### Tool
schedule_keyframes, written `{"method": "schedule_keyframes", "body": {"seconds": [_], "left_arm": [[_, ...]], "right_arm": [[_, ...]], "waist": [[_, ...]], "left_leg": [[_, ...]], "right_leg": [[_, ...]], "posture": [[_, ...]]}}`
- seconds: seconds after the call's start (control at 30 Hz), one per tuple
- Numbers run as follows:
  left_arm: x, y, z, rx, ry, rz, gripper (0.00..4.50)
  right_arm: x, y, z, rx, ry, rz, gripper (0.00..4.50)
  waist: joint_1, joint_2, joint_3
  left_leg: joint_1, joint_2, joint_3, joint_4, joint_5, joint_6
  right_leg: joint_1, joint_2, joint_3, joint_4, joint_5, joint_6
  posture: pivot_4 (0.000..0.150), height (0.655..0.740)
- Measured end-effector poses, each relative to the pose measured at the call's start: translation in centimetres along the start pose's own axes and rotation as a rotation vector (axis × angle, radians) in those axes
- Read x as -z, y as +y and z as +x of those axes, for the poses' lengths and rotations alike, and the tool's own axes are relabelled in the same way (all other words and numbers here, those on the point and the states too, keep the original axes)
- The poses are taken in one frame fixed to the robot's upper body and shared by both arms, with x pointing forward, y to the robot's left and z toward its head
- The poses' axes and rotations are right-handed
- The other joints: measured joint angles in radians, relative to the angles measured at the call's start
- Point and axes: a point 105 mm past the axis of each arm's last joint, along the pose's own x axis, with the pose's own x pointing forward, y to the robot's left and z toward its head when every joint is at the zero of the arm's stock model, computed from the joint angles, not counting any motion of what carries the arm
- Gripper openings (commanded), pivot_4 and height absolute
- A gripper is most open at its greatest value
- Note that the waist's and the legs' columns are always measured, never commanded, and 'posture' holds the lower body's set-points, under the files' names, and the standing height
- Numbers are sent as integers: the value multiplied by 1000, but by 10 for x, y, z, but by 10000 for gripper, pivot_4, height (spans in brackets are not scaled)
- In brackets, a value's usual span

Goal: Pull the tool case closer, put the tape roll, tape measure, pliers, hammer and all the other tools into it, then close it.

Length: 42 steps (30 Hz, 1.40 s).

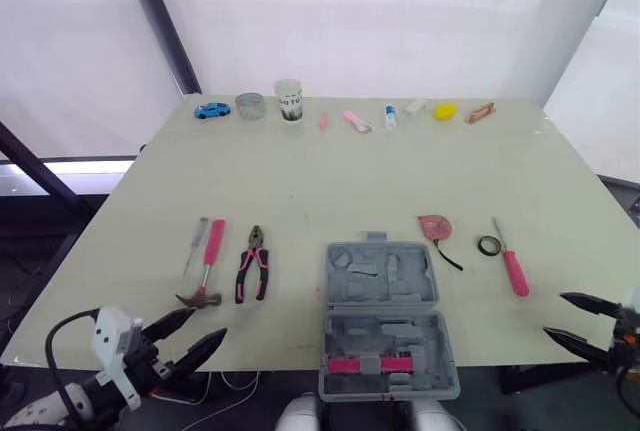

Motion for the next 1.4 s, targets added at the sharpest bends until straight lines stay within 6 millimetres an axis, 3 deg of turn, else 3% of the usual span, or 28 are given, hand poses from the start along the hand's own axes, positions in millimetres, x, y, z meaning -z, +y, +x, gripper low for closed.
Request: {"method": "schedule_keyframes", "body": {"seconds": [0.17, 0.3, 0.4, 0.5, 0.57, 0.73, 0.83, 0.93, 1.13, 1.4], "left_arm": [[-29, -6, 23, 52, -53, 49, 44172], [-32, -8, 37, 45, -34, 69, 44172], [-35, -22, 45, 119, -33, 92, 44172], [-57, -39, 53, 226, -115, 125, 44172], [-77, -49, 58, 291, -204, 197, 44172], [-84, -66, 55, 494, -301, 171, 44172], [-87, -72, 51, 632, -284, 143, 45000], [-92, -75, 52, 690, -290, 150, 45000], [-88, -76, 51, 709, -280, 140, 45000], [-82, -80, 49, 698, -272, 121, 45000]], "right_arm": [[-31, 12, 37, -93, -91, -45, 44646], [-52, 16, 59, -125, -116, -95, 44646], [-54, 12, 77, -98, -34, -152, 44646], [-55, 7, 91, -95, 88, -202, 44646], [-60, -10, 99, -50, 260, -273, 44646], [-57, -32, 111, -2, 425, -275, 44646], [-56, -42, 124, 12, 509, -278, 36112], [-57, -48, 138, 24, 560, -290, 21857], [-44, -57, 142, 50, 658, -274, 21857], [-44, -59, 138, 63, 699, -255, 21857]], "waist": [[2, 1, -1], [-1, 1, -1], [0, 1, -1], [3, 1, -1], [2, 1, -2], [-3, 1, -2], [-2, 1, -1], [-2, 1, -1], [0, 1, -1], [0, 1, -1]], "left_leg": [[0, -1, 0, 0, 0, 0], [0, -5, 0, 0, 0, 0], [0, -5, 1, 0, 0, 0], [0, -5, 1, 0, 0, 0], [0, -6, 1, 0, 0, 0], [-1, -5, 5, -1, 0, 0], [-1, -5, 5, -1, 0, 0], [-2, -5, 5, -1, 0, 0], [-3, -6, 5, -1, 0, 0], [-2, -5, 5, -1, 0, 0]], "right_leg": [[0, 1, 0, 0, 0, 0], [0, 1, 0, 0, 0, 0], [0, 1, 0, 0, 0, 0], [0, 0, 0, 0, 0, 0], [0, 0, 0, 0, 0, 0], [-1, 1, 0, 0, 0, 0], [-1, 1, 0, 0, 0, 0], [-1, 1, 0, 0, 0, 0], [-1, 1, -1, 0, 0, 0], [-1, 1, -1, 0, 0, 0]], "posture": [[1500, 7400], [1500, 7400], [1500, 7400], [1500, 7400], [1500, 7400], [1500, 7400], [1500, 7400], [1500, 7400], [1500, 7400], [1500, 7400]]}}
